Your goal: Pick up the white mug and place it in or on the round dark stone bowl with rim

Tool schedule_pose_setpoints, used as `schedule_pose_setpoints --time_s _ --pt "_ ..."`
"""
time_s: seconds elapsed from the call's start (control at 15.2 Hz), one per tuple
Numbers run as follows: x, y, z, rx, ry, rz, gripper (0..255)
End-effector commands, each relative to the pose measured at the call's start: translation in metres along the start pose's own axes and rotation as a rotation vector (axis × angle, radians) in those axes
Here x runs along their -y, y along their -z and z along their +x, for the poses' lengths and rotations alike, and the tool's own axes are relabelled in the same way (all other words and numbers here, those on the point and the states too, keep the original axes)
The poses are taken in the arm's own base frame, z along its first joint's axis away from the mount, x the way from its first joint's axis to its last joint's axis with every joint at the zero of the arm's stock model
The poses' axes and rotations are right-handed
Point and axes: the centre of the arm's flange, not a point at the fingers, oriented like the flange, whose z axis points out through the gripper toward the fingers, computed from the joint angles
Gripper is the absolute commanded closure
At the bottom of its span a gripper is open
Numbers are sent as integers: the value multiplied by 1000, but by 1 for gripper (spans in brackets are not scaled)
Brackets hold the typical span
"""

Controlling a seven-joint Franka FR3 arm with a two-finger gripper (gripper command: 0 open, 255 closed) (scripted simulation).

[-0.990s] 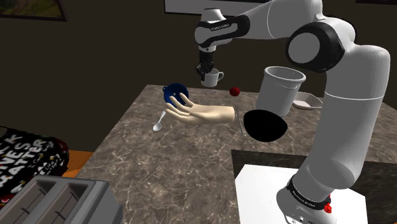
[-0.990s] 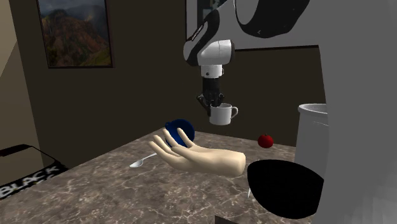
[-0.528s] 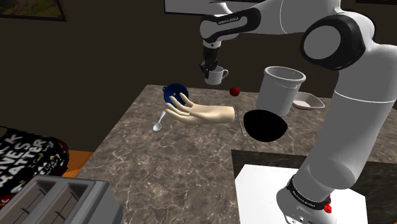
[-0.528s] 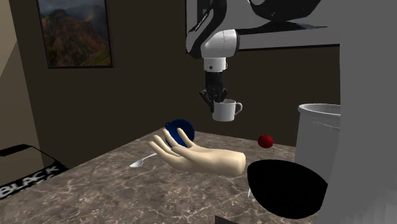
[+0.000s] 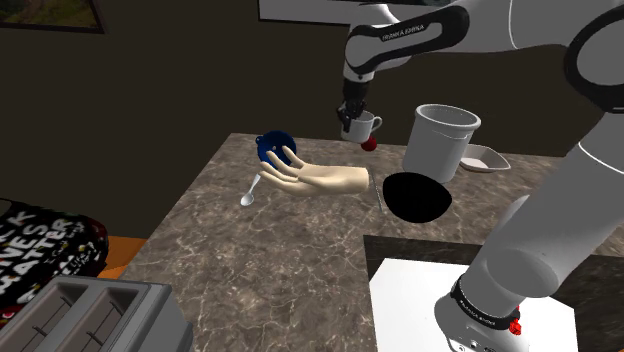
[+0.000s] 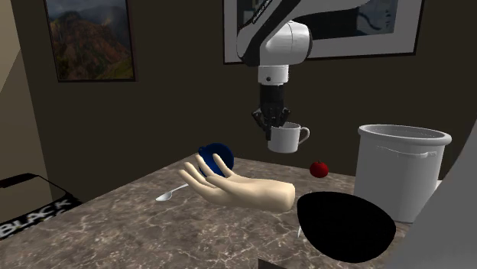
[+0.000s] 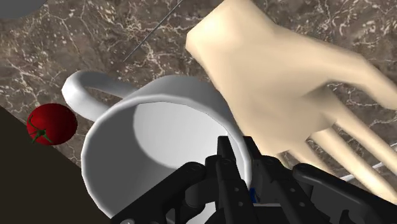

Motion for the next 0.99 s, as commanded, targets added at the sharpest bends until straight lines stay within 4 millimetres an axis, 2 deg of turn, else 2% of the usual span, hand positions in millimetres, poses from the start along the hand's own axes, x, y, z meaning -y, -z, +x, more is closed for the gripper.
schedule_pose_setpoints --time_s 0.0,0.92 --pt "-1 2 -30 0 1 0 255" --pt "-3 24 -213 0 1 0 255"
